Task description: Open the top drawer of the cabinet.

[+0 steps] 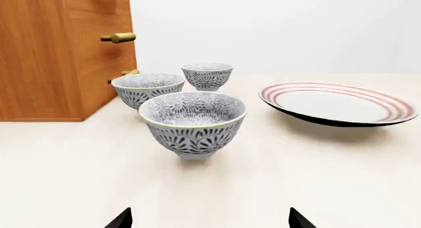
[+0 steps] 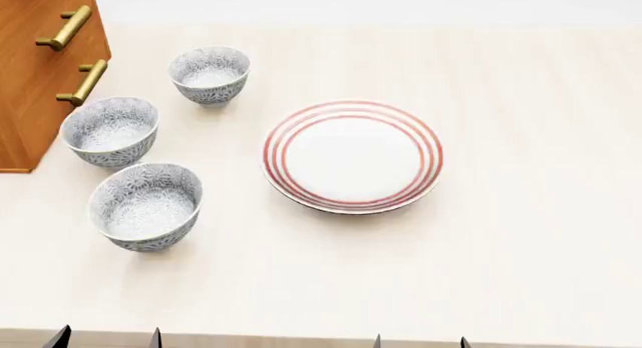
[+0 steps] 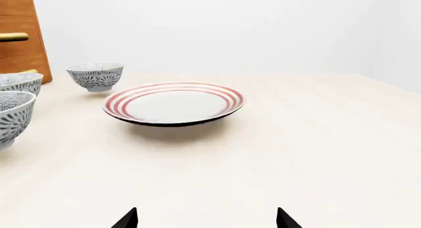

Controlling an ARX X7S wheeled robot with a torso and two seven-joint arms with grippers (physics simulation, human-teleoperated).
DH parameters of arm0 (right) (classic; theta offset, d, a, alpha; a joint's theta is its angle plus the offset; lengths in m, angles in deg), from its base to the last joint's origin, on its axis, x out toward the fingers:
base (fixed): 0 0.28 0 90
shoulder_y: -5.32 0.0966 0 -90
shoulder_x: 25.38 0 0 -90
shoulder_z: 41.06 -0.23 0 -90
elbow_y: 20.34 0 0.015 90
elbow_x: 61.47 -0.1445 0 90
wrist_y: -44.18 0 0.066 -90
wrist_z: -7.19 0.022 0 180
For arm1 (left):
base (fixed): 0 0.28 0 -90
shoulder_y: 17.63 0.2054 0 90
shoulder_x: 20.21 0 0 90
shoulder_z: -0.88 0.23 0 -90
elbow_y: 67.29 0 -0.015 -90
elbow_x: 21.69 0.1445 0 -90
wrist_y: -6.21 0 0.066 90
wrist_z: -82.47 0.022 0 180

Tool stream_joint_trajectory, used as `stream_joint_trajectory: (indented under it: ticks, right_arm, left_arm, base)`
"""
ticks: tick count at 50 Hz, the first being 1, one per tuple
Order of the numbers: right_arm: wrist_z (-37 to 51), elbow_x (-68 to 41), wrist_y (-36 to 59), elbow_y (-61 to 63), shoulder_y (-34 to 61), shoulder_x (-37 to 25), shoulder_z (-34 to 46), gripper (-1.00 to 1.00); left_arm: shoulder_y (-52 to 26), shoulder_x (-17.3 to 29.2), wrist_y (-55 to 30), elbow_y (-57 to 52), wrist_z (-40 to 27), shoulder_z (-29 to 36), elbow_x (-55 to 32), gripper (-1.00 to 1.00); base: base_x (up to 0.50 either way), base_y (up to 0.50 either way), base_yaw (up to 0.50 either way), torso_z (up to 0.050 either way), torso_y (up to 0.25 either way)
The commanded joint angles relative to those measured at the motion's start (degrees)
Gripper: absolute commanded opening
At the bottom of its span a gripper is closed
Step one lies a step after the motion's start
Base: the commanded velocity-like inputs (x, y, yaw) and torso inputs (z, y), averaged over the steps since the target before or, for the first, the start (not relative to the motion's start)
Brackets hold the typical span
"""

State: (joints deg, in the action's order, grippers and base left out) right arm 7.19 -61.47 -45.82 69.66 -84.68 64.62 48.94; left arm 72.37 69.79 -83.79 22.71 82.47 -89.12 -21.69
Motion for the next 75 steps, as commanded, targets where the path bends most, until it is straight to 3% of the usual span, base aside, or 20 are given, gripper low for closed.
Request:
stream_joint_trajectory:
  ticks: [1, 24, 30, 33, 49, 75]
  right_arm:
    - [0.7, -1.2, -0.2, -0.4, 0.2, -0.9, 1.3, 1.00]
    - [4.5, -2.3, -3.3, 0.3, -0.4, -3.9, 5.3, 1.00]
    - [5.7, -2.6, -2.1, 3.5, -0.4, -4.5, 5.2, 1.00]
    - [6.5, -2.8, -1.5, 7.4, -0.5, -4.9, 4.7, 1.00]
    - [9.7, -3.5, 8.7, 24.8, 0.1, -7.5, 3.7, 1.00]
    - [10.6, -5.0, 9.7, 28.1, -0.9, -9.8, 3.9, 1.00]
  left_arm:
    - [0.0, 0.9, 0.1, 0.0, -1.1, 1.0, -1.0, 1.00]
    - [-0.9, 3.8, 0.0, 0.4, -4.8, 3.6, -4.4, 1.00]
    - [-1.5, 4.9, -3.4, -5.9, -5.2, 2.3, -7.3, 1.00]
    - [-2.3, 5.9, -9.3, -11.0, -5.0, 0.9, -11.1, 1.00]
    - [-3.0, 9.2, -14.2, -26.3, -7.7, -1.6, -14.0, 1.00]
    - [-3.3, 10.9, -14.1, -28.0, -9.1, -1.7, -14.7, 1.00]
  base:
    - [0.00, 0.00, 0.00, 0.000, 0.000]
    - [0.00, 0.00, 0.00, 0.000, 0.000]
    - [0.07, 0.00, 0.00, 0.000, 0.000]
    - [0.41, 0.00, 0.00, 0.000, 0.000]
    - [0.50, 0.00, 0.00, 0.000, 0.000]
    - [0.50, 0.00, 0.00, 0.000, 0.000]
